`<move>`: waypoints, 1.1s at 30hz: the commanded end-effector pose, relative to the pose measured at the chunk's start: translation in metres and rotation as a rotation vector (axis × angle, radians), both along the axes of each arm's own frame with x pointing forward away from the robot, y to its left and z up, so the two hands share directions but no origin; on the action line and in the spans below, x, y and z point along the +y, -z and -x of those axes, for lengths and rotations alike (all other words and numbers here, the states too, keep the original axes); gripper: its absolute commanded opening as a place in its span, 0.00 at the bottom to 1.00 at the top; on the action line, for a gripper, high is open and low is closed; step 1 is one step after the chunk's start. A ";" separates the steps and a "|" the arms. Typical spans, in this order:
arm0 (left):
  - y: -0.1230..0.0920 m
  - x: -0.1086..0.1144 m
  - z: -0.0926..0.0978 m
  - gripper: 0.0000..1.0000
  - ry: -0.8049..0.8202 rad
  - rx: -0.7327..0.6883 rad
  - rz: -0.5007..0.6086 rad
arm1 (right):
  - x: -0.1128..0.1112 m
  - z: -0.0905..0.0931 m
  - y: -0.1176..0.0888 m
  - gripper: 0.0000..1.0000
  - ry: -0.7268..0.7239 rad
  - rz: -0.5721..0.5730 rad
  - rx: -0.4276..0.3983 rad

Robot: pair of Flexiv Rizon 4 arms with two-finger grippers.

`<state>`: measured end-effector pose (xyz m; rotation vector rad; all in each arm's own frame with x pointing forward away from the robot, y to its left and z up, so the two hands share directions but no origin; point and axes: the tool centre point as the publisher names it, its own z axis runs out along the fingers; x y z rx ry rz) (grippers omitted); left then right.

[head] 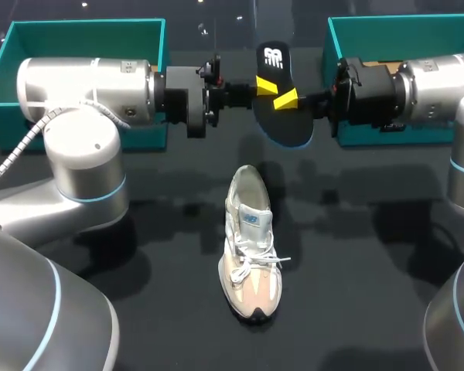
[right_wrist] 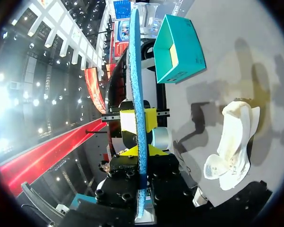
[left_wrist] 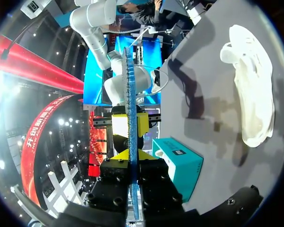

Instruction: Take the shoe out of the shoebox, open the shoe tongue, remove and reinsert the insole, then place the shoe into the shoebox

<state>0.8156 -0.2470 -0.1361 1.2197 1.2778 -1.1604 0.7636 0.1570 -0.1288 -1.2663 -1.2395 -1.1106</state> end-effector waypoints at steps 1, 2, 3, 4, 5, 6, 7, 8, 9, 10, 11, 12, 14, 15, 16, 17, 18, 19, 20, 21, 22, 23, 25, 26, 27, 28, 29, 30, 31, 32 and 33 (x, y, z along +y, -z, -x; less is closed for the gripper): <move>0.002 0.002 0.001 0.00 0.009 -0.008 0.001 | -0.001 -0.001 0.001 0.00 -0.003 0.000 0.001; 0.001 0.003 0.002 0.00 0.010 -0.007 0.001 | -0.001 -0.001 0.002 0.00 -0.003 -0.001 0.000; 0.001 0.004 0.002 0.45 0.014 -0.001 0.002 | -0.001 -0.002 0.002 0.00 -0.003 -0.001 -0.001; 0.001 0.006 0.003 0.95 0.015 0.000 0.002 | -0.002 -0.002 0.002 0.00 -0.003 -0.001 -0.004; 0.000 0.008 0.003 1.00 0.019 0.015 0.006 | -0.002 -0.002 0.002 0.00 -0.004 0.000 -0.008; -0.001 0.011 0.005 1.00 0.020 0.020 0.006 | -0.003 -0.003 0.002 0.00 -0.006 0.003 -0.014; -0.002 0.015 0.006 1.00 0.016 0.023 0.004 | -0.004 -0.003 0.002 0.00 -0.007 0.006 -0.023; -0.002 0.020 0.008 1.00 0.015 0.041 -0.002 | -0.006 -0.004 0.003 0.00 -0.009 0.008 -0.031; -0.003 0.025 0.009 1.00 0.013 0.053 -0.007 | -0.009 -0.004 0.004 0.00 -0.009 0.008 -0.039; -0.004 0.031 0.010 1.00 0.004 0.063 -0.012 | -0.011 -0.005 0.005 0.00 -0.009 0.008 -0.052; -0.004 0.037 0.011 1.00 0.004 0.090 -0.023 | -0.013 -0.006 0.006 0.00 -0.011 0.011 -0.064; -0.004 0.043 0.011 1.00 0.002 0.115 -0.034 | -0.015 -0.008 0.006 0.00 -0.011 0.014 -0.075; -0.004 0.056 0.011 1.00 -0.008 0.177 -0.076 | -0.019 -0.011 0.006 0.00 -0.017 0.025 -0.103; -0.004 0.063 0.012 1.00 0.000 0.225 -0.106 | -0.022 -0.013 0.007 0.00 -0.019 0.031 -0.115; -0.003 0.069 0.012 1.00 0.002 0.246 -0.143 | -0.023 -0.015 0.007 0.00 -0.025 0.038 -0.133; -0.002 0.076 0.013 1.00 0.014 0.257 -0.174 | -0.024 -0.019 0.008 0.00 -0.032 0.041 -0.155; 0.000 0.084 0.015 1.00 0.014 0.242 -0.204 | -0.025 -0.023 0.011 0.00 -0.042 0.043 -0.173; 0.000 0.084 0.015 1.00 0.014 0.242 -0.204 | -0.024 -0.028 0.016 0.00 -0.077 0.031 -0.191; 0.000 0.084 0.015 1.00 0.014 0.242 -0.204 | -0.024 -0.028 0.016 0.00 -0.077 0.031 -0.191; 0.000 0.084 0.015 1.00 0.014 0.242 -0.204 | -0.024 -0.028 0.016 0.00 -0.077 0.031 -0.191; 0.000 0.084 0.015 1.00 0.014 0.242 -0.204 | -0.024 -0.028 0.016 0.00 -0.077 0.031 -0.191; 0.000 0.084 0.015 1.00 0.014 0.242 -0.204 | -0.024 -0.028 0.016 0.00 -0.077 0.031 -0.191; 0.000 0.084 0.015 1.00 0.014 0.242 -0.204 | -0.024 -0.028 0.016 0.00 -0.077 0.031 -0.191; 0.000 0.084 0.015 1.00 0.014 0.242 -0.204 | -0.024 -0.028 0.016 0.00 -0.077 0.031 -0.191; 0.000 0.084 0.015 1.00 0.014 0.242 -0.204 | -0.024 -0.028 0.016 0.00 -0.077 0.031 -0.191; 0.000 0.084 0.015 1.00 0.014 0.242 -0.204 | -0.024 -0.028 0.016 0.00 -0.077 0.031 -0.191; 0.000 0.084 0.015 1.00 0.014 0.242 -0.204 | -0.024 -0.028 0.016 0.00 -0.077 0.031 -0.191; 0.000 0.084 0.015 1.00 0.014 0.242 -0.204 | -0.024 -0.028 0.016 0.00 -0.077 0.031 -0.191; 0.000 0.084 0.015 1.00 0.014 0.242 -0.204 | -0.024 -0.028 0.016 0.00 -0.077 0.031 -0.191; 0.002 0.079 0.017 1.00 -0.012 0.274 -0.229 | -0.024 -0.028 0.016 0.00 -0.077 0.031 -0.191; 0.005 0.076 0.018 1.00 -0.042 0.331 -0.252 | -0.024 -0.028 0.016 0.00 -0.077 0.031 -0.191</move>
